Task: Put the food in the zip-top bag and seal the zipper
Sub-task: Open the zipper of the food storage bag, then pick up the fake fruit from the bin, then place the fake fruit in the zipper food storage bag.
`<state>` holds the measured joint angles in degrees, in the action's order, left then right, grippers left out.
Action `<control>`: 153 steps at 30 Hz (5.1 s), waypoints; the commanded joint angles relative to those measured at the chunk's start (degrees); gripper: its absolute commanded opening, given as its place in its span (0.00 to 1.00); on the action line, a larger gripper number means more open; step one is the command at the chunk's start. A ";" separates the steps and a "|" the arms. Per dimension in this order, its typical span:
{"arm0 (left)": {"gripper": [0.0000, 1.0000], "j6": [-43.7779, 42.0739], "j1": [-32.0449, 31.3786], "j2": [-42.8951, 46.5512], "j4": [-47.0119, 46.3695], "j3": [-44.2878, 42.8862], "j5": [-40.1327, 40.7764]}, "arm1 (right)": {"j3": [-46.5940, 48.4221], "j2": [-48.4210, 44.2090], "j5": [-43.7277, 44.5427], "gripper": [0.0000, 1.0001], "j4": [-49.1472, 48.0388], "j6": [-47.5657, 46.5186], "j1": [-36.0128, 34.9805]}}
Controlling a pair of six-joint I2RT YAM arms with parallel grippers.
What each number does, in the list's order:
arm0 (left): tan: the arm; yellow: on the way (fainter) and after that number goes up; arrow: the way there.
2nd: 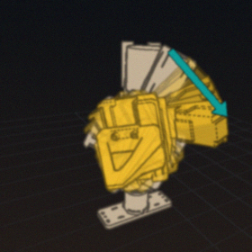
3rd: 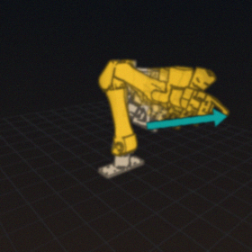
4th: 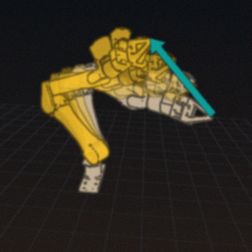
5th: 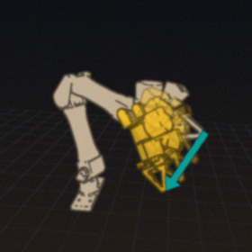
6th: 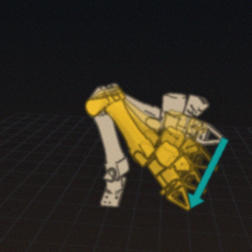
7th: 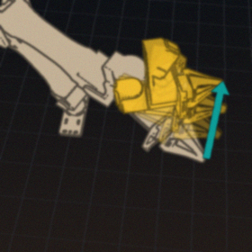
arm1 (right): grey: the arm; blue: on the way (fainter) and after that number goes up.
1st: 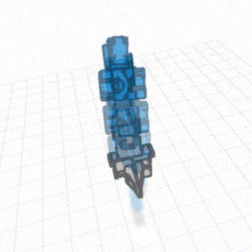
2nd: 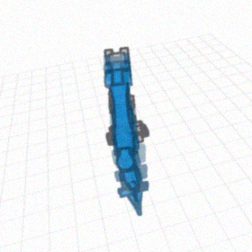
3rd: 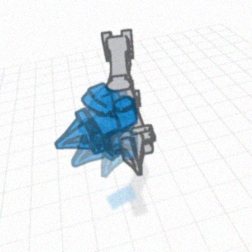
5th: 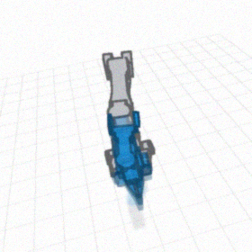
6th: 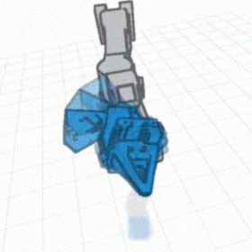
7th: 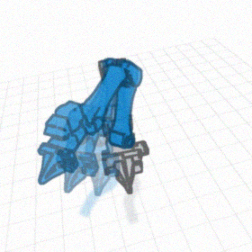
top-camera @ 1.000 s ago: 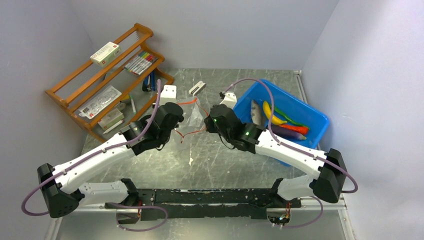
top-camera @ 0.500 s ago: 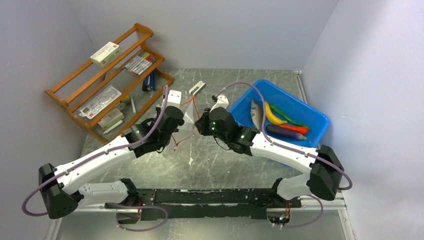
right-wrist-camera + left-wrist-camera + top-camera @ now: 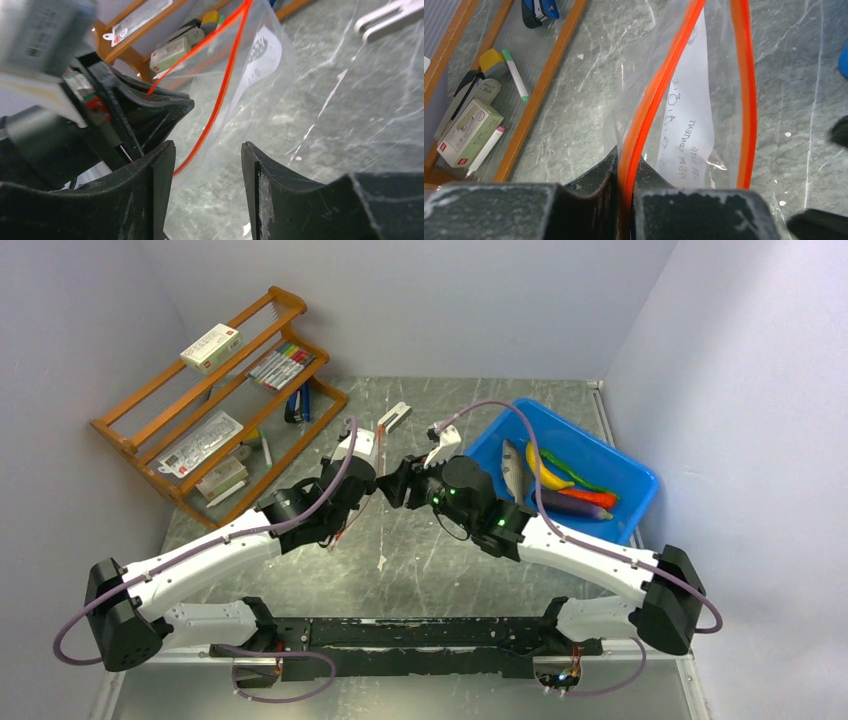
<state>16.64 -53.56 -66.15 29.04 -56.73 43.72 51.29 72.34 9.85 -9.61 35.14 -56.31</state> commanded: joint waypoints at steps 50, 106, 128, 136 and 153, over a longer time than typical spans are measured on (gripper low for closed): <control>0.07 -10.81 -0.07 7.02 -3.51 5.48 1.34 | 15.54 26.53 19.15 0.46 31.69 -37.84 45.87; 0.07 -9.21 -0.05 4.30 -2.25 4.66 -0.55 | 21.94 13.31 16.62 0.34 35.76 -29.45 34.21; 0.07 -9.59 0.12 11.18 -5.81 5.57 -8.37 | -3.94 -17.98 -17.61 0.30 -11.56 2.55 18.70; 0.07 -9.26 0.12 11.76 -5.71 5.67 -7.87 | -10.14 -15.90 -13.06 0.29 -27.59 13.17 12.29; 0.07 -6.58 0.45 11.09 -5.22 4.46 -7.95 | -12.59 -2.78 -5.60 0.29 -54.11 25.06 2.69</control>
<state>9.41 -53.45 -55.20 25.08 -50.83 36.16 37.63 67.46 1.45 -56.38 59.29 -52.10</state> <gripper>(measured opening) 0.071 0.366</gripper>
